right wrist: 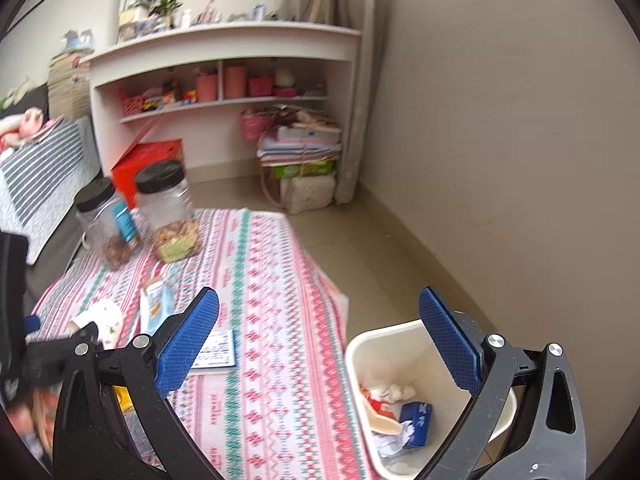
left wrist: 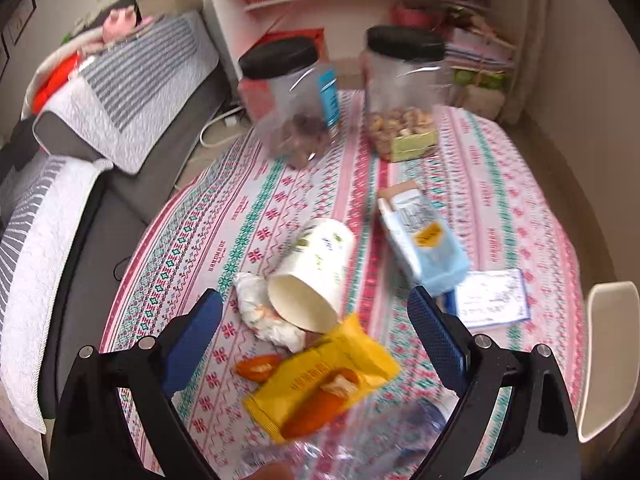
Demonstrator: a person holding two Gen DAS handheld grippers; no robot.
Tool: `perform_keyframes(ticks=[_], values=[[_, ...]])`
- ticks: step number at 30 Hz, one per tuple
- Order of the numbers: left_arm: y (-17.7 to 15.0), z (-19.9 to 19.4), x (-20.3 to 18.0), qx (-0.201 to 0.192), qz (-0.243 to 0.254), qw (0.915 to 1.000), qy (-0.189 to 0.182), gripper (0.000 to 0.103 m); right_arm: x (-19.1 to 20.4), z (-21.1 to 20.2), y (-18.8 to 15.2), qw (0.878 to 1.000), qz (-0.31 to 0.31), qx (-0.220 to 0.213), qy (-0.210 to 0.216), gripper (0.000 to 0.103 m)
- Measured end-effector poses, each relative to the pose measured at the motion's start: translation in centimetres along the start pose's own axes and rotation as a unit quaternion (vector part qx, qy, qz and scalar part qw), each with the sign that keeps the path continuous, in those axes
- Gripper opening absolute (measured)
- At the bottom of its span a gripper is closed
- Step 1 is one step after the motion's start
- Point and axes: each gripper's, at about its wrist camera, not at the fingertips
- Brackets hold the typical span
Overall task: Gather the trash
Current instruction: 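Grasp the white paper cup with the left tool, then grasp the blue milk carton with the right tool while the left tool holds the cup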
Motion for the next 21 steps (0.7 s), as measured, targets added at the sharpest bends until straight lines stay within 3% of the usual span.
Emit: perform_keyframes(ticks=[6,9,11,13,15,21], values=[[2.0,4.7,1.5,0.063,0.007,0.9973,-0.038,0.091,3.2,2.6,-0.5,0.997,-0.018,0.064,0.043,0.096],[2.4,6.7,1.0,0.082,0.037,0.9955,-0.028,0.089,4.3,3.7,-0.8,0.994,-0.02,0.091,0.057,0.096],[2.0,7.4,0.7,0.091,0.048,0.994,-0.036,0.078,4.8,4.4,-1.0,0.992,-0.014,0.107,0.071,0.096],[1.8,7.8,0.9,0.104,0.052,0.9921,-0.047,0.053,5.0,5.0,-1.1,0.989,-0.008,0.124,0.083,0.096],[1.4,7.7,1.3,0.107,0.048,0.9915,-0.056,0.043,5.4,5.4,-1.2,0.987,-0.006,0.136,0.09,0.096],[0.8,3.2,4.8,0.076,-0.01,0.9928,-0.092,0.037,6.8,5.7,-1.5,0.982,-0.019,0.15,0.11,0.096]])
Point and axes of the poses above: each gripper's, at about its wrist camera, not at the fingertips, and z roughly the way its jaws point, x to its left, y to its top, and after that the axes turned 4 degrees about x, right-handed
